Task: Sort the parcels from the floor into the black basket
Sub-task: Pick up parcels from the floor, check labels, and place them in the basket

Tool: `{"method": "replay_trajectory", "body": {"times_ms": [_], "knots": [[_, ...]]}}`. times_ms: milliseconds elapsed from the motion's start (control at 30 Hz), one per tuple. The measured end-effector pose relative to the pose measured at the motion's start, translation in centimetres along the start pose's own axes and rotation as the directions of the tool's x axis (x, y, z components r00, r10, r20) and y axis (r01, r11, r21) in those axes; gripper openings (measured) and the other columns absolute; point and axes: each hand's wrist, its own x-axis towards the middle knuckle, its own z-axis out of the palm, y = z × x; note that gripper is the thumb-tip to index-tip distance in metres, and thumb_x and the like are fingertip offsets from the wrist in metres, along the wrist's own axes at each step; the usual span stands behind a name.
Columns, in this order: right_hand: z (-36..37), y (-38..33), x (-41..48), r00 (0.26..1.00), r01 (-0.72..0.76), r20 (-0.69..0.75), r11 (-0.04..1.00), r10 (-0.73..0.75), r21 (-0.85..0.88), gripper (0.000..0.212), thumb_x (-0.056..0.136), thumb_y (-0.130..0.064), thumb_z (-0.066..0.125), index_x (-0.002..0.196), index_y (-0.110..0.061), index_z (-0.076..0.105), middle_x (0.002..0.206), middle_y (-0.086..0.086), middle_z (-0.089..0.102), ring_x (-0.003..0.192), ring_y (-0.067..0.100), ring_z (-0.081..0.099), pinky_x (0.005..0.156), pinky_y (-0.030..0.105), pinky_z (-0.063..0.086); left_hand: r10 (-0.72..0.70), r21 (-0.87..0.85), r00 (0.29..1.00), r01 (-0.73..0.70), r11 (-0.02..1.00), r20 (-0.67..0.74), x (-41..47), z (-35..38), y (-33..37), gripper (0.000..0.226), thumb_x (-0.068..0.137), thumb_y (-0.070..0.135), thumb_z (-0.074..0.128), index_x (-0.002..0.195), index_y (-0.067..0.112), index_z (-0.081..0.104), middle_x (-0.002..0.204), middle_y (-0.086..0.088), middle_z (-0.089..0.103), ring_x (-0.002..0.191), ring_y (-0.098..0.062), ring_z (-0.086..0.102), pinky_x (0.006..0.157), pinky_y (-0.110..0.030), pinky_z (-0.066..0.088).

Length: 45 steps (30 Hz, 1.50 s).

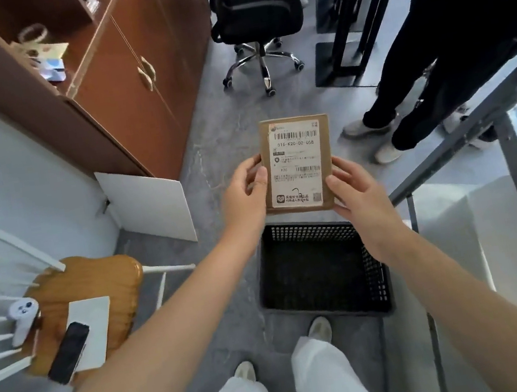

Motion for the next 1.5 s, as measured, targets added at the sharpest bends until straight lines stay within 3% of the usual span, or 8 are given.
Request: {"method": "replay_trajectory", "body": {"times_ms": [100,467,600,733,1000,1133,1367,1500], "knots": [[-1.8,3.0,2.8,0.997,-0.073,0.015,0.997,0.073,-0.001,0.038,0.1,-0.019,0.054,0.136,-0.031,0.052,0.128,-0.009,0.064,0.113,0.009,0.064,0.098,0.04,0.053,-0.087,-0.001,0.995,0.087,0.996,-0.042,1.4,2.7,-3.6,0.016,0.102,0.019,0.049,0.117,0.016,0.051,0.111,-0.003,0.067,0.102,-0.014,0.066,0.083,-0.027,0.055],[-3.1,21.4,9.3,0.923,-0.381,-0.028,0.923,0.383,0.05,0.041,0.101,-0.011,0.051,0.137,-0.029,0.052,0.127,-0.01,0.064,0.104,0.001,0.067,0.08,0.025,0.059,-0.36,0.148,0.93,0.367,0.918,-0.071,4.7,7.7,-22.6,0.015,0.101,0.012,0.049,0.089,0.019,0.048,0.079,0.005,0.066,0.07,0.0,0.064,0.061,-0.015,0.048],[-3.1,29.8,12.1,0.881,-0.465,-0.074,0.884,0.467,0.048,0.041,0.101,-0.009,0.05,0.136,-0.03,0.053,0.127,-0.009,0.064,0.106,0.004,0.066,0.075,0.022,0.059,-0.405,0.244,0.913,0.404,0.882,-0.052,5.7,9.2,-31.7,0.014,0.1,0.011,0.049,0.092,0.022,0.051,0.09,0.006,0.066,0.083,-0.003,0.064,0.064,-0.011,0.048],[-3.2,39.0,15.5,0.855,-0.508,-0.126,0.861,0.504,-0.007,0.043,0.1,-0.011,0.053,0.139,-0.029,0.051,0.132,-0.007,0.06,0.113,0.007,0.062,0.075,0.021,0.059,-0.45,0.337,0.892,0.434,0.835,-0.034,6.8,11.1,-41.7,0.012,0.099,0.017,0.049,0.106,0.024,0.057,0.11,0.004,0.063,0.1,-0.009,0.062,0.085,-0.03,0.053],[-1.9,56.7,23.5,0.833,-0.547,-0.158,0.834,0.531,-0.08,0.047,0.099,-0.012,0.052,0.141,-0.035,0.05,0.134,-0.01,0.06,0.122,0.01,0.057,0.103,0.041,0.05,-0.533,0.383,0.844,0.514,0.768,-0.063,9.6,15.2,-57.6,0.045,0.102,0.022,0.041,0.147,0.023,0.041,0.14,0.004,0.05,0.123,-0.012,0.053,0.099,-0.027,0.047],[-0.5,63.2,27.2,0.839,-0.531,-0.186,0.845,0.512,-0.067,0.045,0.097,-0.014,0.055,0.137,-0.036,0.055,0.126,-0.011,0.066,0.114,0.005,0.062,0.099,0.036,0.053,-0.478,0.468,0.876,0.451,0.76,-0.067,11.7,17.1,-63.3,0.046,0.101,0.015,0.043,0.146,0.016,0.035,0.141,-0.001,0.049,0.124,-0.013,0.052,0.078,-0.006,0.039],[2.4,69.4,30.3,0.833,-0.529,-0.209,0.848,0.513,-0.026,0.047,0.096,-0.01,0.054,0.133,-0.039,0.058,0.124,-0.012,0.068,0.115,0.005,0.062,0.102,0.036,0.051,-0.376,0.709,0.926,0.278,0.648,-0.02,15.0,17.4,-69.2,0.052,0.095,0.014,0.046,0.144,0.004,0.032,0.147,-0.014,0.037,0.133,-0.027,0.044,0.105,-0.042,0.046],[4.1,70.4,30.6,0.828,-0.53,-0.245,0.847,0.504,-0.049,0.051,0.098,-0.007,0.047,0.139,-0.037,0.054,0.129,-0.007,0.063,0.113,0.005,0.061,0.101,0.027,0.05,-0.471,0.824,0.882,0.242,0.512,0.034,14.3,16.8,-69.5,0.069,0.1,0.019,0.043,0.155,0.003,0.003,0.163,-0.014,-0.004,0.151,-0.027,0.007,0.122,-0.041,0.021]]}}
